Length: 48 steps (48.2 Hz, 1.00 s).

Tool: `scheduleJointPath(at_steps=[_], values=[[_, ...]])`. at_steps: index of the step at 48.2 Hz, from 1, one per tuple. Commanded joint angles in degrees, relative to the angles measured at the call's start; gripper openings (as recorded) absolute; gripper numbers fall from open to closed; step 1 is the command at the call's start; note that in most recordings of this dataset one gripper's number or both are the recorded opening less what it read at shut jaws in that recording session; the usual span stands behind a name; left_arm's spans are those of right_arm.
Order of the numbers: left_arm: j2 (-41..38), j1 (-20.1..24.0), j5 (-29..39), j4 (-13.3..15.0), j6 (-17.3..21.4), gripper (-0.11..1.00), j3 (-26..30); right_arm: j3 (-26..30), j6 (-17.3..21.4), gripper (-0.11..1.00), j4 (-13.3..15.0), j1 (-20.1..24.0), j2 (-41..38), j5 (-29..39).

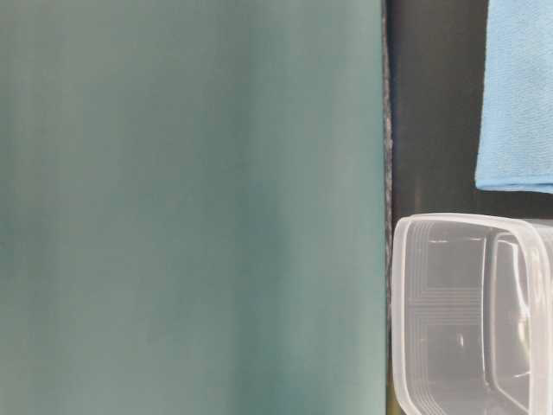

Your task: Place the blue towel into the container with the left arm.

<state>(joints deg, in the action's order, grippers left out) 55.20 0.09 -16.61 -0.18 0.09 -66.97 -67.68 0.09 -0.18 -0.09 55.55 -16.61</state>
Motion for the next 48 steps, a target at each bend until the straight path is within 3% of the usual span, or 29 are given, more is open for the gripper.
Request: scheduleJointPath(at_steps=[1,5,10,36,43,48], values=[[-1.1,1.1,1.4,-2.5,-0.4,0.06,4.0,0.4,0.2,0.01,-0.3,0.0,-0.7,-0.5],[-2.6,1.9,4.5,-2.5,-0.4,0.03,6.9,0.4,0.3,0.08,-0.4,-0.2,-0.2,-0.4],[-5.9,2.4,9.0,-2.5,-0.4,0.01,11.5,0.4,0.4,0.0,-0.4,-0.2,1.1,0.7],[-33.1,2.4,34.4,-2.5,0.4,0.01,38.8,1.7,0.4,0.01,-0.4,-1.0,11.7,22.6],[-39.6,2.5,41.6,-2.5,0.5,0.01,46.1,1.4,1.6,0.18,-0.4,-1.7,12.9,24.5],[-44.7,2.5,47.1,-2.5,0.8,0.01,51.5,1.2,2.9,0.46,-0.4,-2.7,13.4,25.4]])
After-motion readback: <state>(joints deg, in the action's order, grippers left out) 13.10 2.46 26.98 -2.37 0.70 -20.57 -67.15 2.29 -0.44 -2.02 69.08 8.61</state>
